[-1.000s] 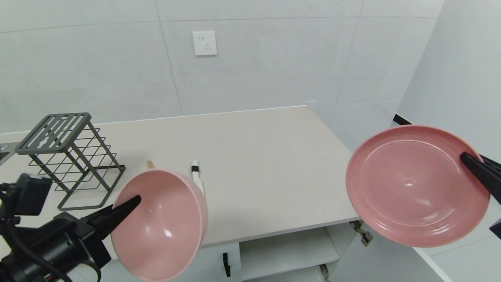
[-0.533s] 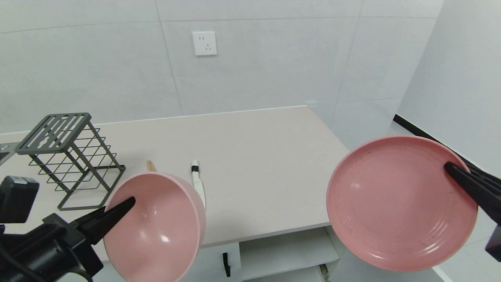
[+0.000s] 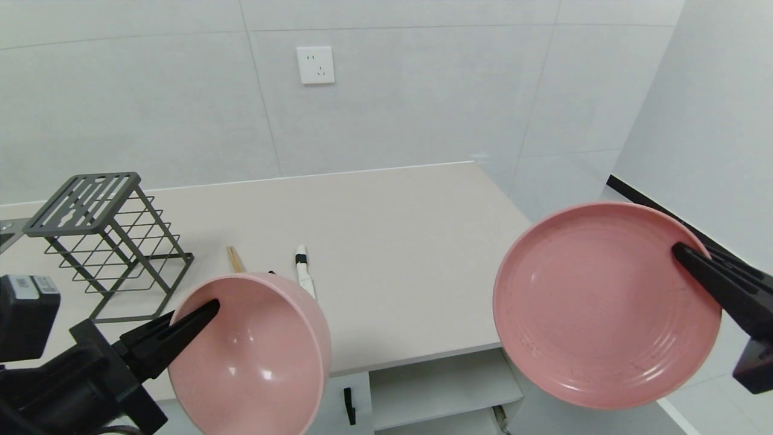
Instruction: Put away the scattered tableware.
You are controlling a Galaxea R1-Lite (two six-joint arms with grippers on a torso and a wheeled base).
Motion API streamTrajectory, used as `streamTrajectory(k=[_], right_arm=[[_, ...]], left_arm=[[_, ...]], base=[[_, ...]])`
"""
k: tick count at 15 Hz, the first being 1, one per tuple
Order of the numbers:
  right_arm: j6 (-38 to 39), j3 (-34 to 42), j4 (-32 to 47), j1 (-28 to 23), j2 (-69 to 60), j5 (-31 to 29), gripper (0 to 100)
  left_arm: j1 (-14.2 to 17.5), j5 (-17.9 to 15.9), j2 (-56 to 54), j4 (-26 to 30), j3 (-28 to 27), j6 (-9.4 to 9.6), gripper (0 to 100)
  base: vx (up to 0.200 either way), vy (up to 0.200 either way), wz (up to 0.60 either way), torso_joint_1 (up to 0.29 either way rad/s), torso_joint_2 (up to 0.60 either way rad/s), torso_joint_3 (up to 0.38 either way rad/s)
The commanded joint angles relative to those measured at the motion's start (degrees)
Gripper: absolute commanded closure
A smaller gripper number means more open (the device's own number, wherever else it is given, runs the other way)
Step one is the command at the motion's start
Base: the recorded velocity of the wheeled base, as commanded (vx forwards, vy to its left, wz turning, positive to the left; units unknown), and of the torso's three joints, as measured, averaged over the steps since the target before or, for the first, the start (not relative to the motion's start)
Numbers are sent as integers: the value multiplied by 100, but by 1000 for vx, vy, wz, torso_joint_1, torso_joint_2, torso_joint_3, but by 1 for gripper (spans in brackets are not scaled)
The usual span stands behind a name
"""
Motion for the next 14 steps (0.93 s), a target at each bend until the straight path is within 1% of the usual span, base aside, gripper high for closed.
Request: streamTrajectory(k=[1, 3, 5, 8, 9, 10, 14], right_arm=[[-6, 45, 3, 4, 86, 6, 100], [-15, 81, -6, 4, 130, 6, 100], [-15, 81, -6, 4, 130, 6, 100], [-15, 89, 21, -5, 156, 6, 100], [-15, 89, 3, 4, 183, 6, 100], [-15, 89, -6, 4, 174, 6, 100], [-24, 89, 3, -5, 192, 6, 100]], left_arm=[[-74, -2, 41, 60, 18, -6, 100], [-145, 7, 41, 147, 18, -6, 100], [-145, 7, 41, 156, 18, -15, 100], [-162, 7, 41, 253, 18, -15, 100], [-285, 7, 32, 367, 18, -15, 100], [-320, 7, 32, 376, 18, -15, 100], [-320, 7, 32, 385, 18, -15, 100]], base=[[-200, 0, 0, 22, 7, -2], [-200, 0, 0, -7, -5, 10], [-200, 0, 0, -5, 2, 2], [0, 0, 0, 0, 0, 0], [0, 0, 0, 0, 0, 0], [0, 0, 0, 0, 0, 0], [0, 0, 0, 0, 0, 0]])
